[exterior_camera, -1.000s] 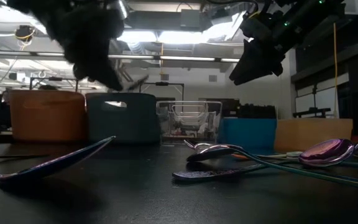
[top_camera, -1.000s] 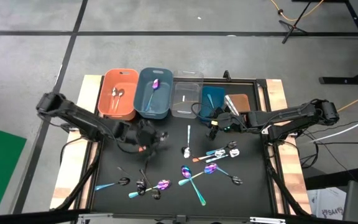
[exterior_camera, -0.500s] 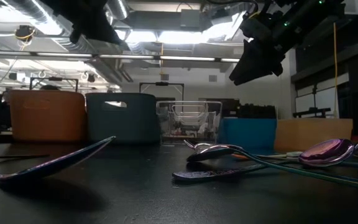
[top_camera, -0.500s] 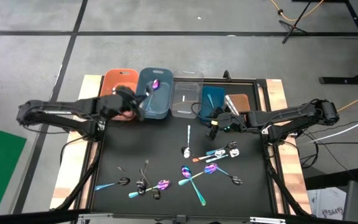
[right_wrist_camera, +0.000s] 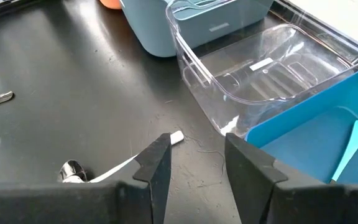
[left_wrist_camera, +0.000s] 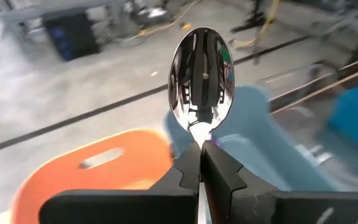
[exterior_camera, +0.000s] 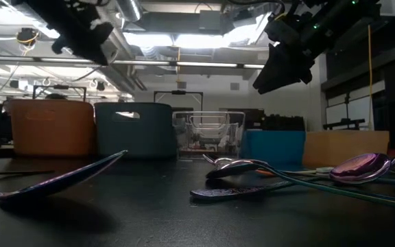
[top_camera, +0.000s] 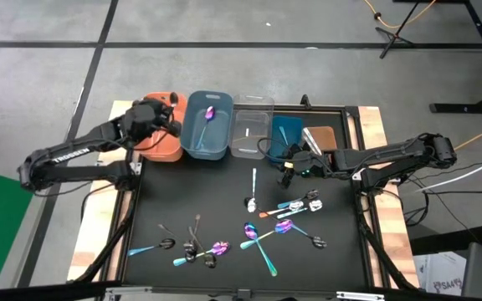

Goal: Sort silverware by color (type)
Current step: Put the orange spoon into the left orange bin

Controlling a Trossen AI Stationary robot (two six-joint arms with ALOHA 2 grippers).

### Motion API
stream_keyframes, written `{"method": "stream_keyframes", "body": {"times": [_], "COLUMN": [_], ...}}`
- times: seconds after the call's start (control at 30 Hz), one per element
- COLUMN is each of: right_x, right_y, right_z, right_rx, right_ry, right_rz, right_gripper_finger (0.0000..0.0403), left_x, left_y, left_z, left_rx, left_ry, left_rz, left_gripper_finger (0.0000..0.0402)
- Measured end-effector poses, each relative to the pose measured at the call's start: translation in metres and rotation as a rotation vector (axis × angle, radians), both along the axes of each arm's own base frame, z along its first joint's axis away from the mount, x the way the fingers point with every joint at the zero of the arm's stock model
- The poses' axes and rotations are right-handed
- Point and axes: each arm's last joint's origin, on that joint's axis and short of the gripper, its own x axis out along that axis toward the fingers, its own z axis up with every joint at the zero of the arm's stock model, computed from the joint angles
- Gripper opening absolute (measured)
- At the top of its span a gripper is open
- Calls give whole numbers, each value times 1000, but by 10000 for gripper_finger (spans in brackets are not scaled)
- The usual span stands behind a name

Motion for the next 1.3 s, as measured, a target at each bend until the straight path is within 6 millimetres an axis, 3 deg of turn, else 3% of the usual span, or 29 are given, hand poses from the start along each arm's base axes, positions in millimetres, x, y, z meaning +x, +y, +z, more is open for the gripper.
{"method": "stream_keyframes", "body": {"times": [0.43,0.9,1.3], "right_x": [0,0,0], "right_y": [0,0,0], "right_z": [0,0,0], "right_rx": [0,0,0], "right_ry": [0,0,0], "right_rz": [0,0,0], "right_gripper_finger": [140,140,140], "left_x": [-13,-23,-22], "left_y": [30,49,49], "left_z": [-16,-82,-90], "left_rx": [-110,-234,-217], "left_ry": [83,148,130], "left_rz": [152,218,215], "left_gripper_finger": [0,0,0]}}
